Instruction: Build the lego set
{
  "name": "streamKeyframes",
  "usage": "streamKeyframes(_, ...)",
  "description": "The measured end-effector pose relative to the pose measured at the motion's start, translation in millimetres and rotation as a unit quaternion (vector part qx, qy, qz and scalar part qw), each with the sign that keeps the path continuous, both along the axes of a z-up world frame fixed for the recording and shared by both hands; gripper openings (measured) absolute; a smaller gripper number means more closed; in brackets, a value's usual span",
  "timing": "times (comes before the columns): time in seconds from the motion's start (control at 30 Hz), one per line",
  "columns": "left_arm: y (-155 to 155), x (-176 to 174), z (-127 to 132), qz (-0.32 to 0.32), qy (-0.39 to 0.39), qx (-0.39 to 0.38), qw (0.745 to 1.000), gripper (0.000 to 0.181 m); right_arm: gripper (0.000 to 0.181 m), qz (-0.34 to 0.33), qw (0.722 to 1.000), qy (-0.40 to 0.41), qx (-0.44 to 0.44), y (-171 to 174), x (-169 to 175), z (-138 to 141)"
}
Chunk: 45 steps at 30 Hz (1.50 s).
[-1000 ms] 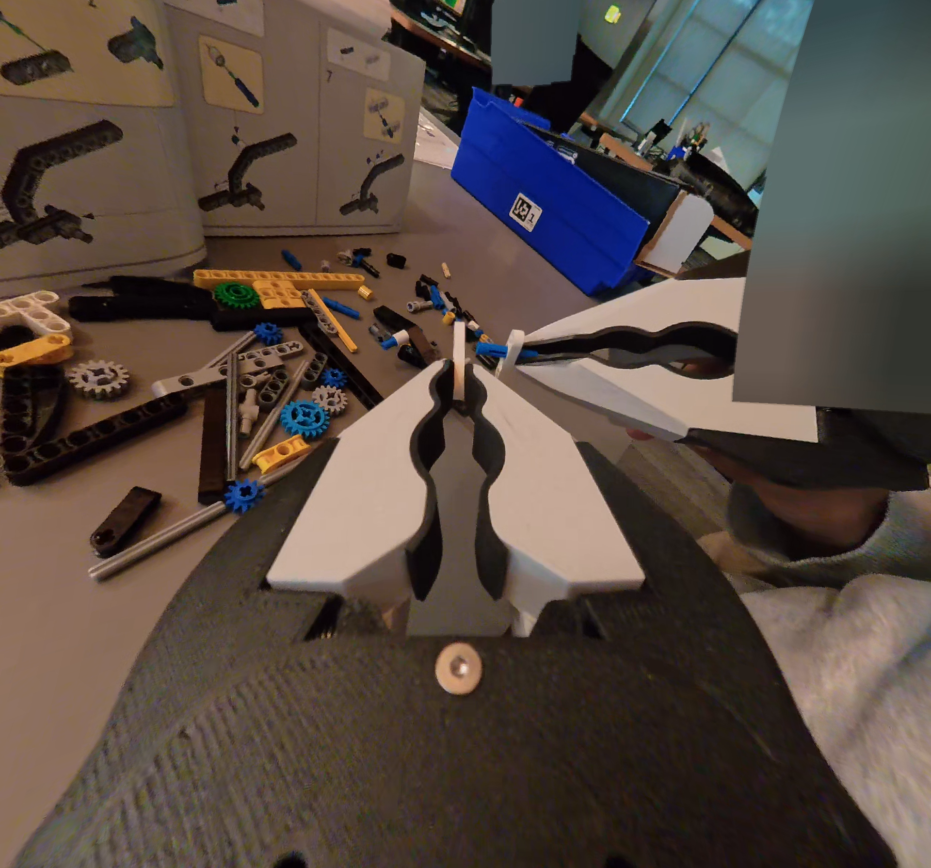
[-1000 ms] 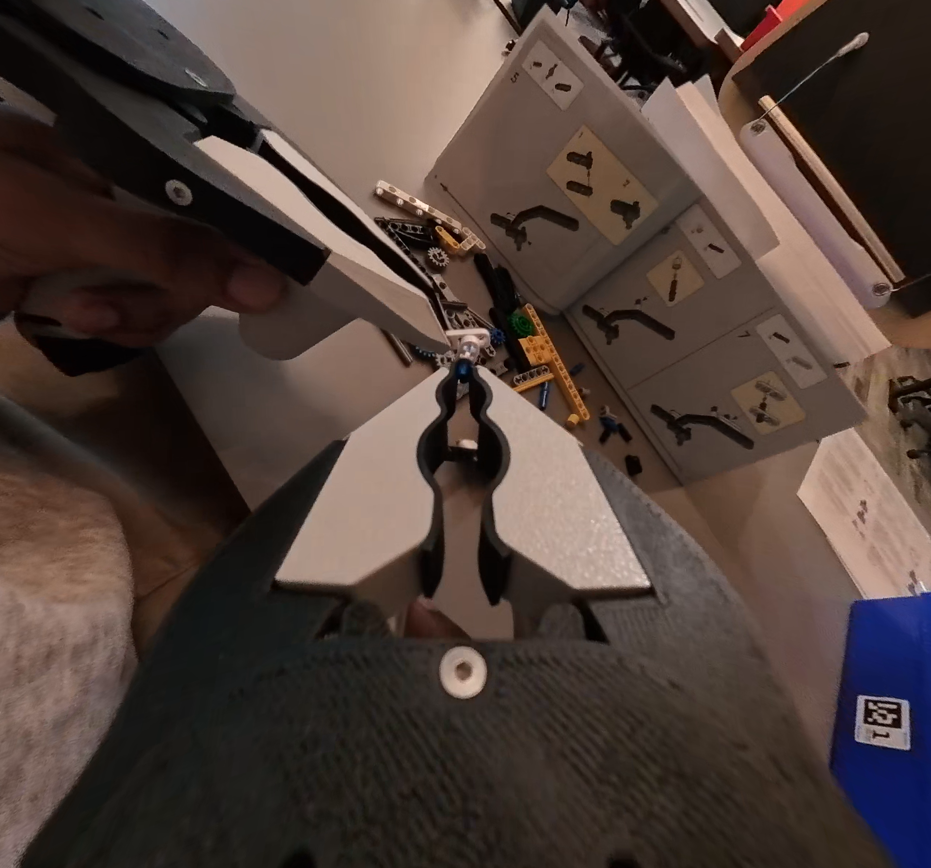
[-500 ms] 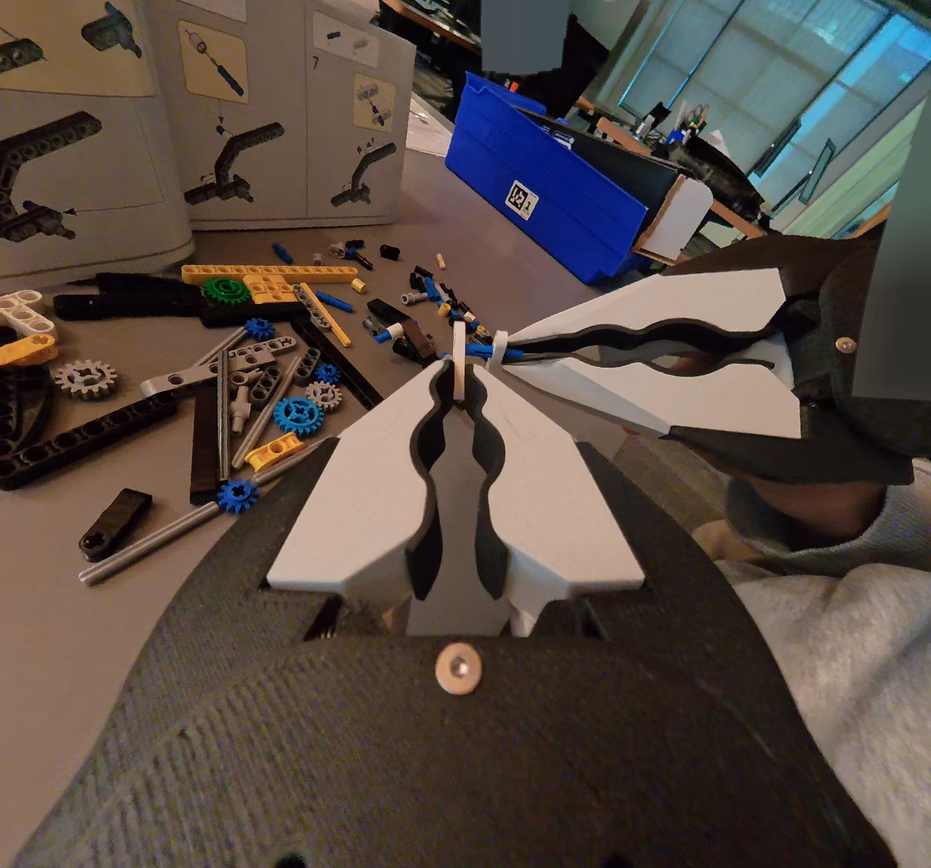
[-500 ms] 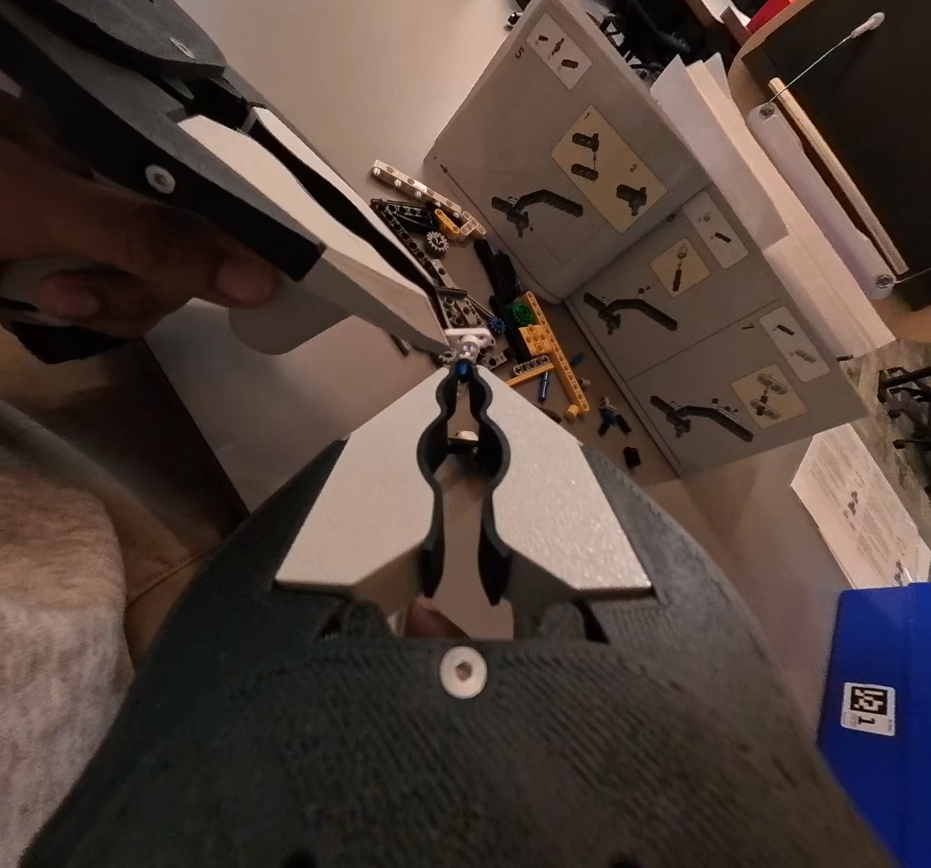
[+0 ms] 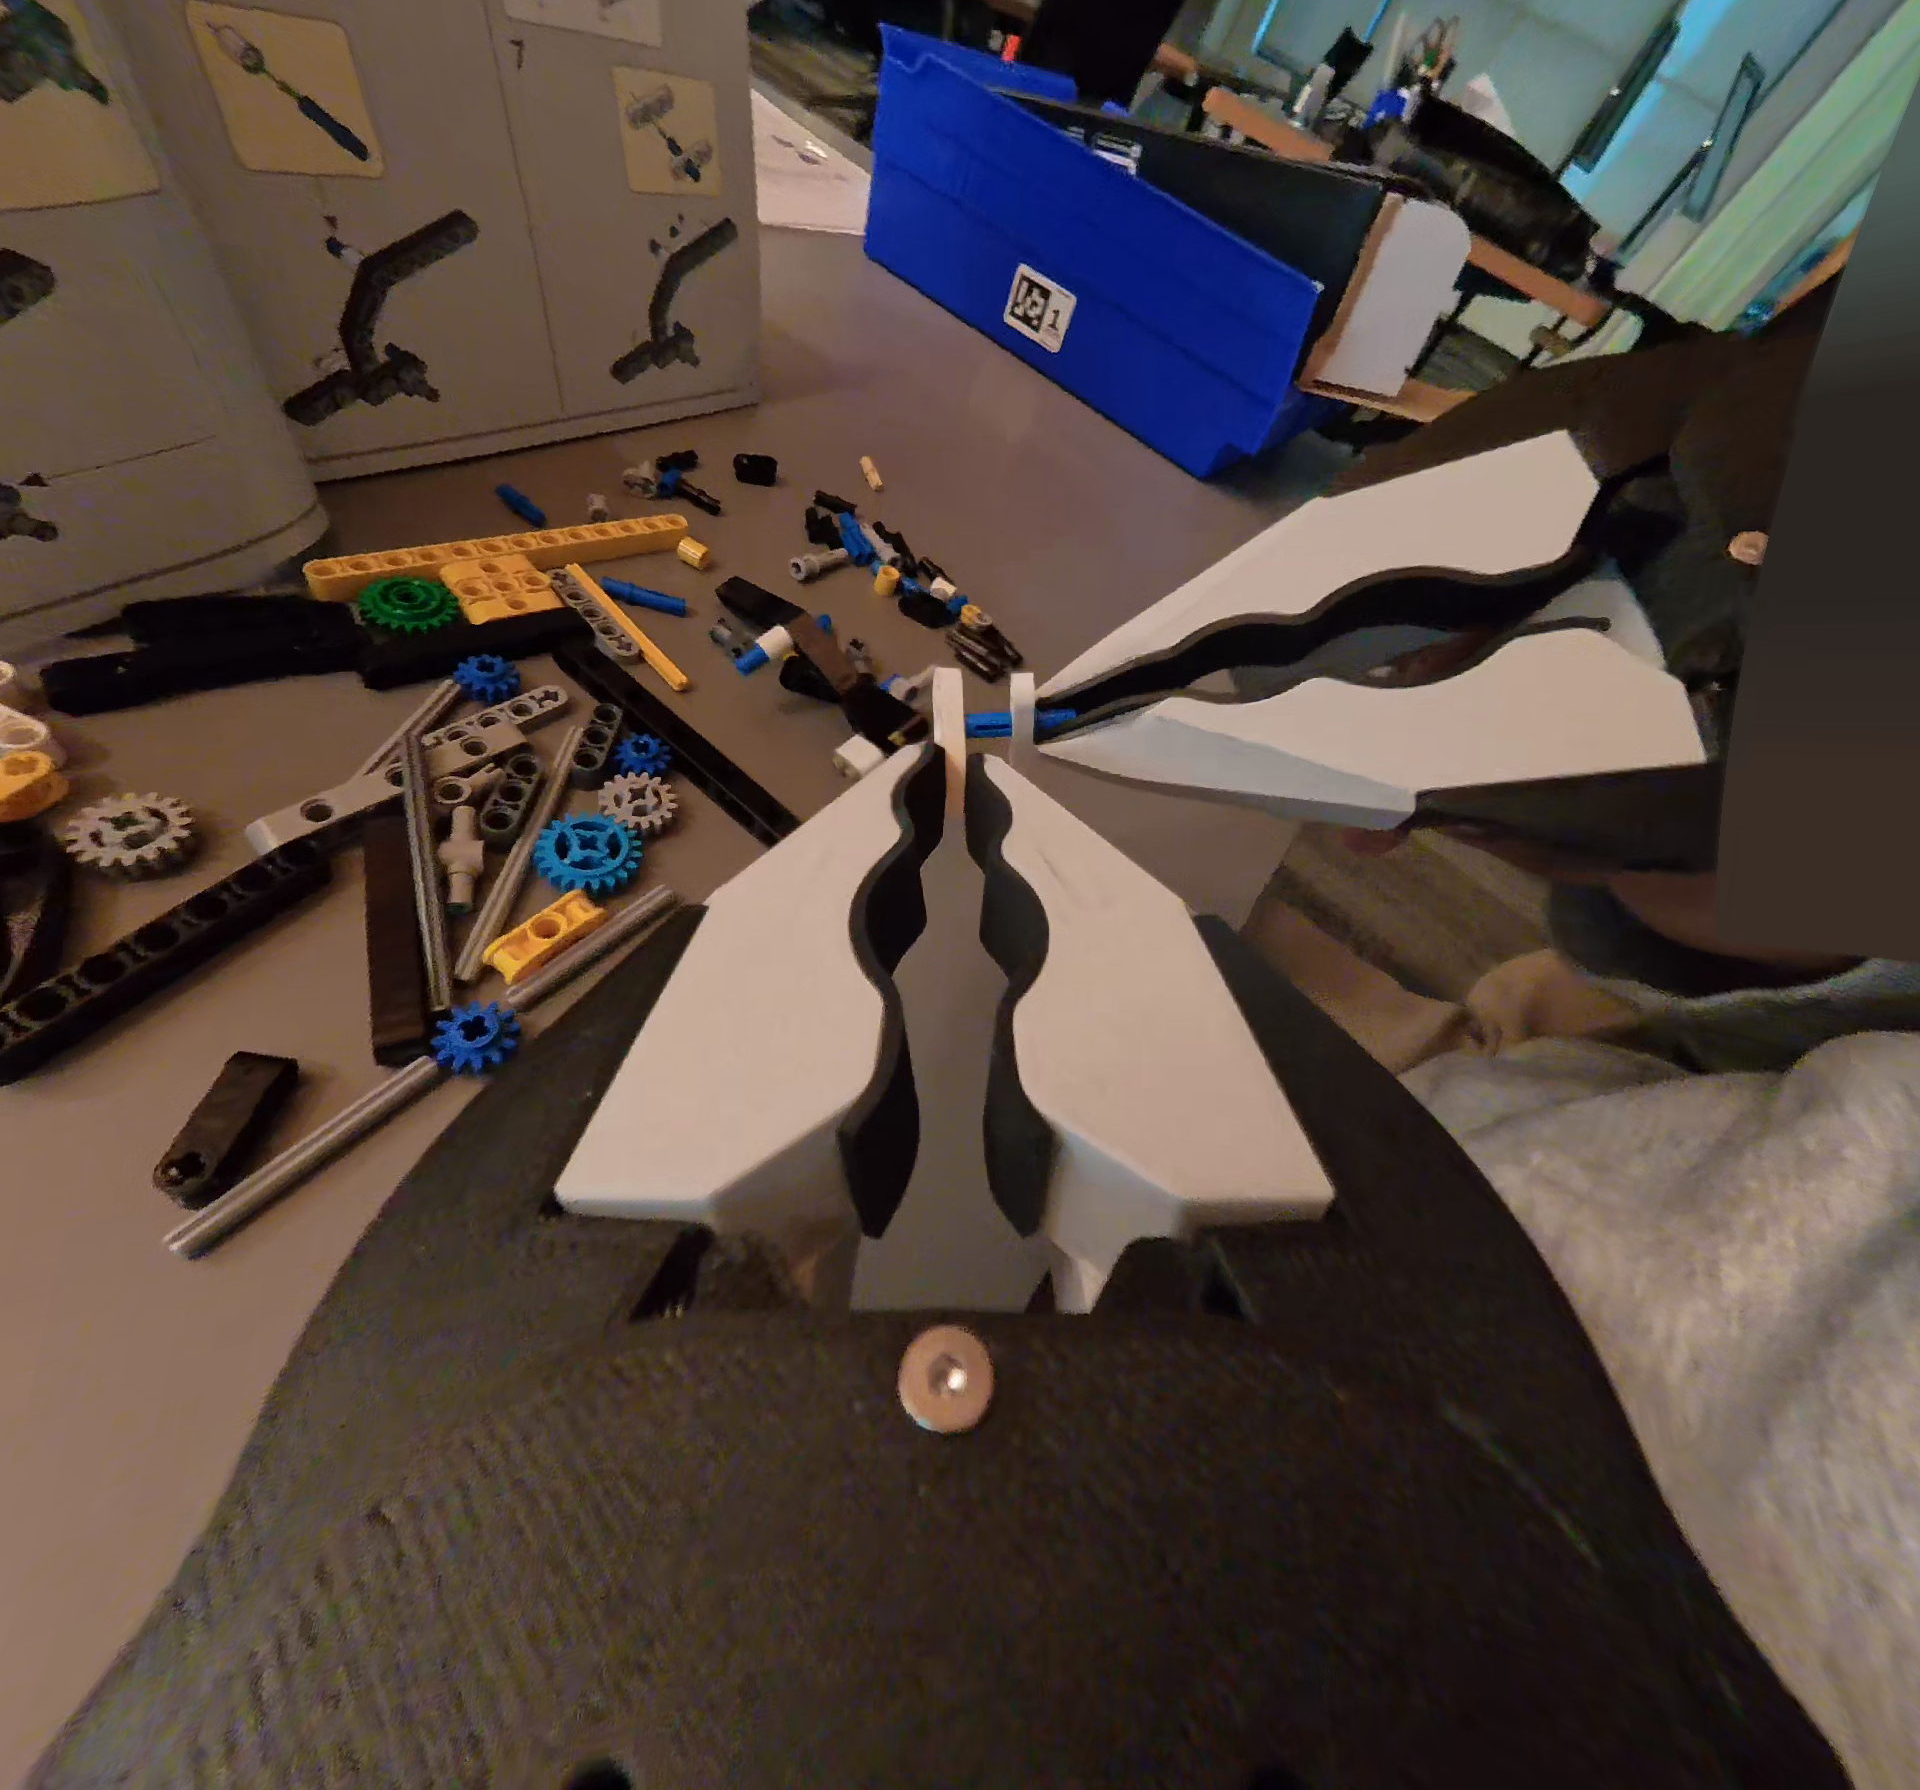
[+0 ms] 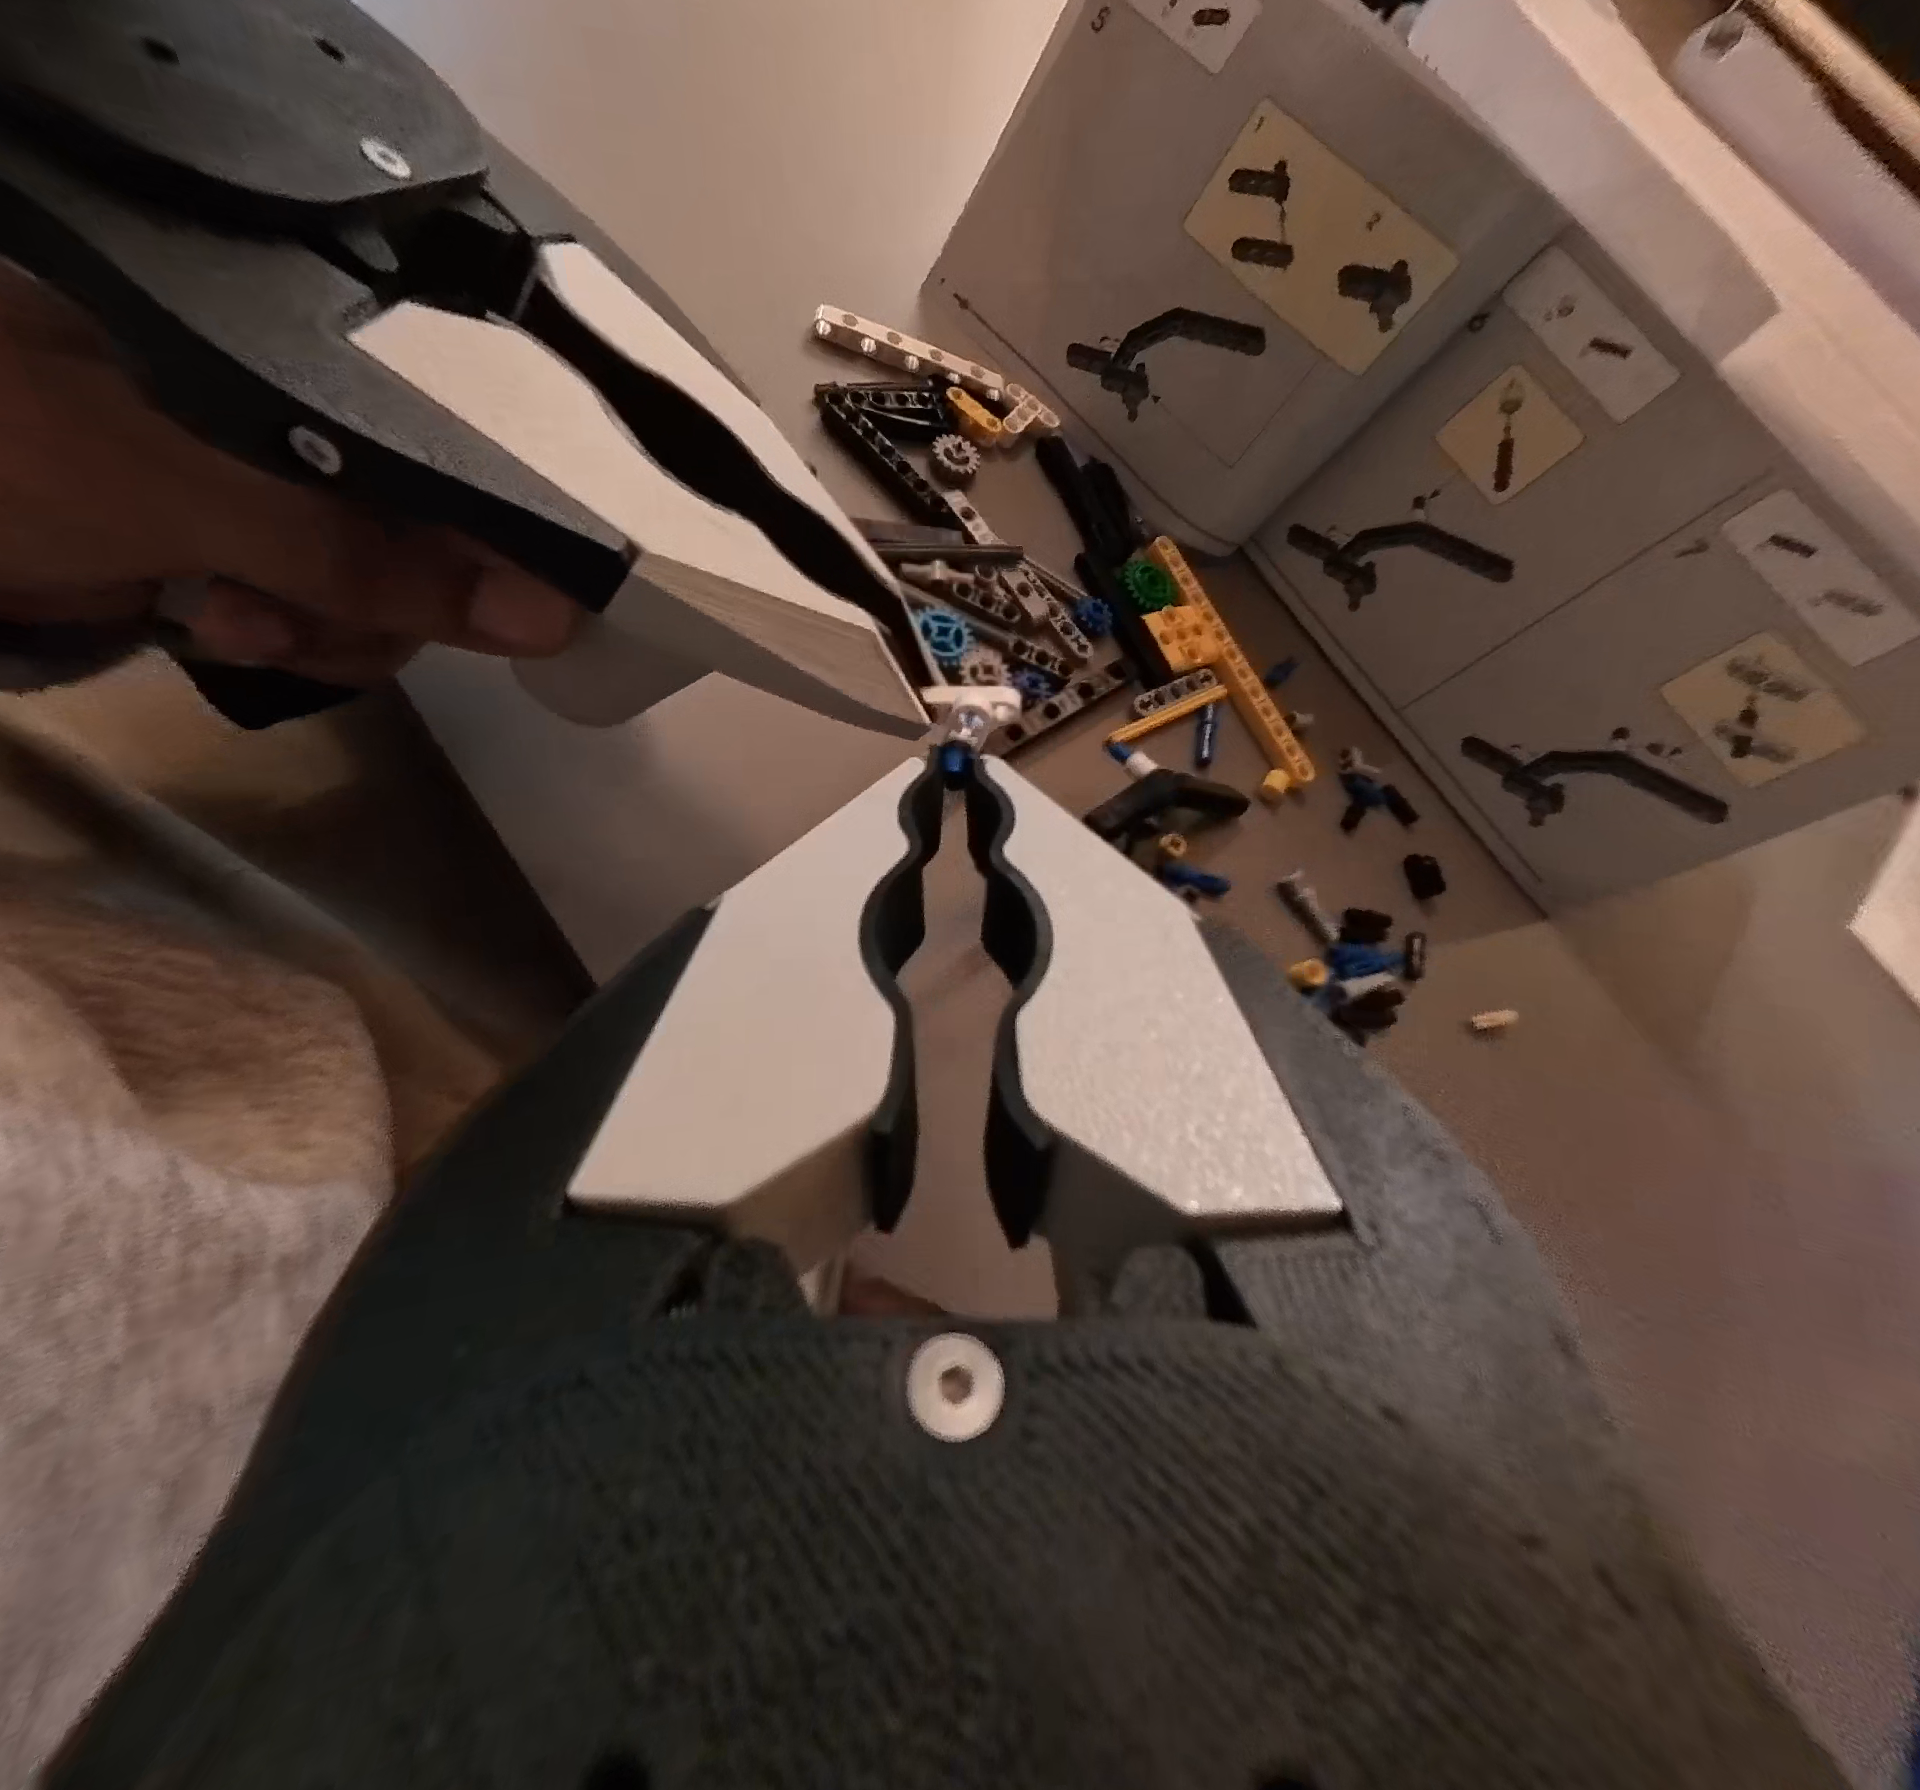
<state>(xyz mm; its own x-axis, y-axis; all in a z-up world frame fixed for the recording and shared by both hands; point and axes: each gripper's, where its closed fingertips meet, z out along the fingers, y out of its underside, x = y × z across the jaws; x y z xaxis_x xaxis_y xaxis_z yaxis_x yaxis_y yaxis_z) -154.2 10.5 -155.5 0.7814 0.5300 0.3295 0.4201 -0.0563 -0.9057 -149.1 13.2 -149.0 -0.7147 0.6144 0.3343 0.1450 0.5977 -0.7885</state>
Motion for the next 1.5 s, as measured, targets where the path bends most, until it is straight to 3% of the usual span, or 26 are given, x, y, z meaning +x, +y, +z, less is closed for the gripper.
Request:
streamKeyframes(0.03, 1.2, 1.8, 0.6, -0.009, -0.007, 0.007, 1.000, 0.001, 0.003, -0.001, 1.000, -0.013, -0.021, 1.1, 1.7, 0.6)
streamKeyframes(0.27, 8.4, 12.8, 7.8, -0.053, -0.048, 0.065, 0.995, 0.001, 0.002, 0.002, 0.977, -0.116, -0.181, 8.7, 11.0, 7.2)
streamKeyframes(0.67, 12.8, 14.0, 0.4, -0.037, -0.019, 0.020, 0.999, 0.001, 0.002, 0.015, 0.999, -0.031, -0.028, 9.2, 9.3, -2.4)
streamKeyframes(0.9, 10.5, 9.7, 9.6, -0.027, -0.006, 0.055, 0.998, 0.002, 0.002, -0.004, 0.972, -0.127, -0.198, 7.0, 4.1, 6.1)
streamKeyframes(1.07, 12.6, 15.7, 18.8, -0.054, -0.021, 0.100, 0.993, 0.015, 0.002, -0.003, 0.962, -0.141, -0.235, 9.5, 1.8, 10.8)
streamKeyframes(1.2, 7.0, 16.1, 29.7, -0.081, -0.079, 0.176, 0.978, 0.021, 0.002, 0.011, 0.952, -0.153, -0.265, 11.0, 2.3, 19.0)
streamKeyframes(1.33, 5.3, 18.0, 32.0, -0.118, -0.175, 0.247, 0.946, 0.026, 0.002, 0.044, 0.929, -0.178, -0.320, 7.8, 8.4, 30.2)
streamKeyframes(1.5, 6.1, 21.9, 35.9, -0.141, -0.212, 0.284, 0.925, 0.021, 0.002, 0.072, 0.930, -0.184, -0.310, 4.6, 15.6, 28.7)
